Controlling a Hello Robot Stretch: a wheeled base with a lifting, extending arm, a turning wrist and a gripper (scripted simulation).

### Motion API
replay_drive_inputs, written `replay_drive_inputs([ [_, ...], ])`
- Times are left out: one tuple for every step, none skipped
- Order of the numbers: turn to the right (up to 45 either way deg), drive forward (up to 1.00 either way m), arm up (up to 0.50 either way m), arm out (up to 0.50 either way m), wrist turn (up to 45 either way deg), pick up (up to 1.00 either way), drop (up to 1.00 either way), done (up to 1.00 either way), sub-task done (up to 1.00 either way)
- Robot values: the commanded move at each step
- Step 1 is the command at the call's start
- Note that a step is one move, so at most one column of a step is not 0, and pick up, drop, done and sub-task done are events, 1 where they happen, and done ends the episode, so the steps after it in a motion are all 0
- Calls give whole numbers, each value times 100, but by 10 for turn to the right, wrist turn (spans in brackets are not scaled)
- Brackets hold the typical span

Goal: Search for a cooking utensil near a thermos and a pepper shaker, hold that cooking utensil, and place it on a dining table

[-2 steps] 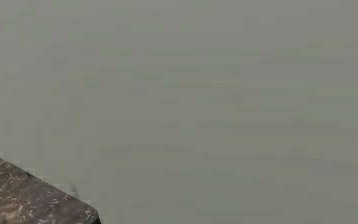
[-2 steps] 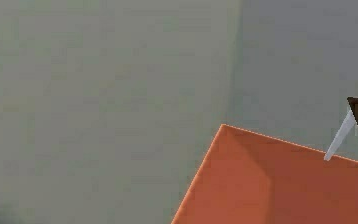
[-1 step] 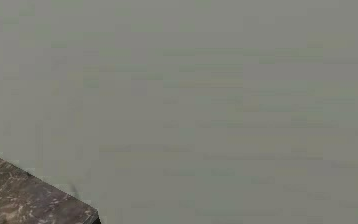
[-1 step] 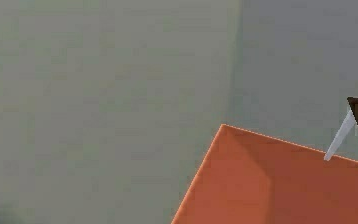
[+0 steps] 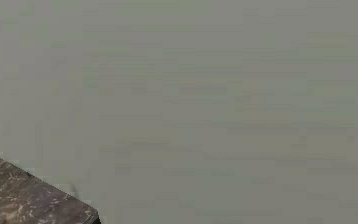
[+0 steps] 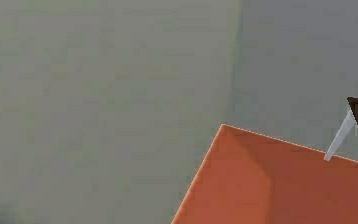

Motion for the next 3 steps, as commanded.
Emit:
replay_drive_inputs([
  [-450, 0, 0, 0, 0, 0, 0, 0, 0],
  [-450, 0, 0, 0, 0, 0, 0, 0, 0],
  [-450, 0, 0, 0, 0, 0, 0, 0, 0],
])
